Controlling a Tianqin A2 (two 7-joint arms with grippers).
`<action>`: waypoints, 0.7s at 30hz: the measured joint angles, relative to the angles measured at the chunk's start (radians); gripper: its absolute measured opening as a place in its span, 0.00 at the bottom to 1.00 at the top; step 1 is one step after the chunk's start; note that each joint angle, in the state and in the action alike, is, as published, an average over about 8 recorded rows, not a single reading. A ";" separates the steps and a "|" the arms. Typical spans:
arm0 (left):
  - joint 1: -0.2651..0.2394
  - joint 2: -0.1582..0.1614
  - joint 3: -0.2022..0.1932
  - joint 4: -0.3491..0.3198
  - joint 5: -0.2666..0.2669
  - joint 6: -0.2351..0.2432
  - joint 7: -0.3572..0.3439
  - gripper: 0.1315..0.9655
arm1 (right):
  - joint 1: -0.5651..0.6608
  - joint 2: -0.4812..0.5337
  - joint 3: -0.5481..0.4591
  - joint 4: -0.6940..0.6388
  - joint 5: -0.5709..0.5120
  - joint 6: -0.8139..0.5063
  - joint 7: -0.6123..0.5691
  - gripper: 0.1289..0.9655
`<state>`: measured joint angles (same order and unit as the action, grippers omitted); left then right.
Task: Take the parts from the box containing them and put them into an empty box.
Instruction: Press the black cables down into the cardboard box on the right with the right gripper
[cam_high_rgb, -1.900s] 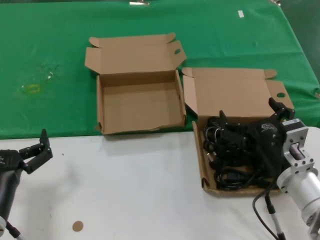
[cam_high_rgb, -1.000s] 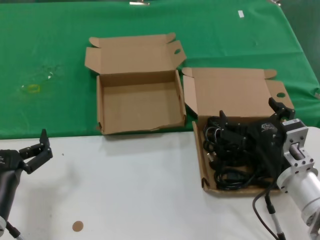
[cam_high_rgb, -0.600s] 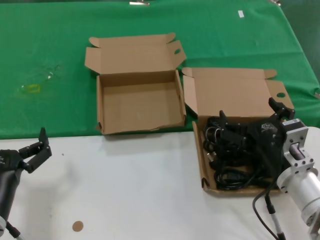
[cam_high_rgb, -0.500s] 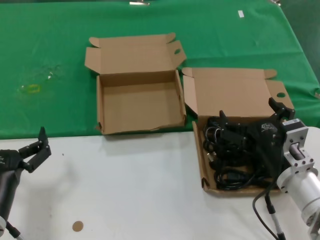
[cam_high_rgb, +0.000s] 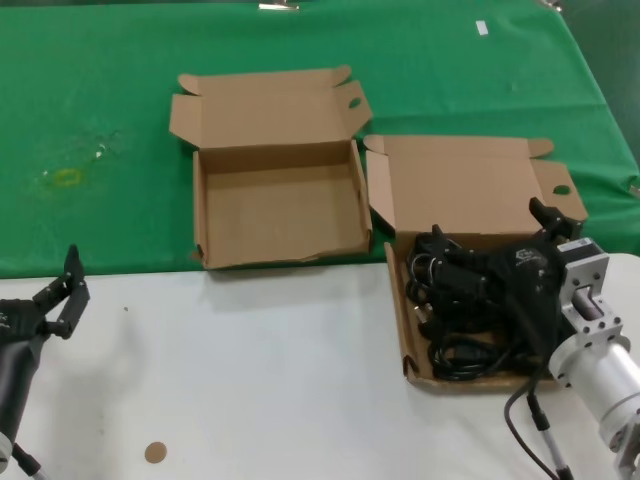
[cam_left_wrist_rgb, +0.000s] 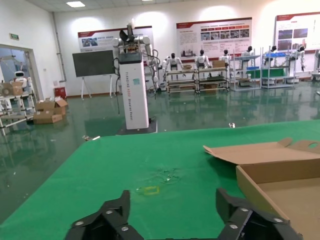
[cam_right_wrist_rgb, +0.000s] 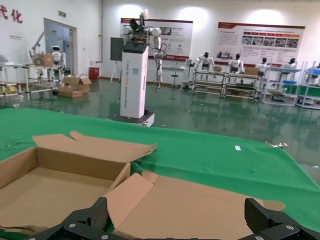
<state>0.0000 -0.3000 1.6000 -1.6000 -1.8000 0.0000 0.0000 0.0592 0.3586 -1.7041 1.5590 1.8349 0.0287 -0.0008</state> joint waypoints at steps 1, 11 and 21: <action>0.000 0.000 0.000 0.000 0.000 0.000 0.000 0.66 | 0.004 0.013 -0.014 0.002 0.011 0.009 0.001 1.00; 0.000 0.000 0.000 0.000 0.000 0.000 0.000 0.37 | 0.084 0.235 -0.176 0.042 0.166 0.070 0.009 1.00; 0.000 0.000 0.000 0.000 0.000 0.000 0.000 0.22 | 0.265 0.561 -0.397 0.053 0.226 -0.029 0.071 1.00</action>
<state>0.0000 -0.3000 1.6000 -1.6000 -1.7999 0.0000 0.0000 0.3240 0.9200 -2.1012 1.6123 2.0614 -0.0001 0.0698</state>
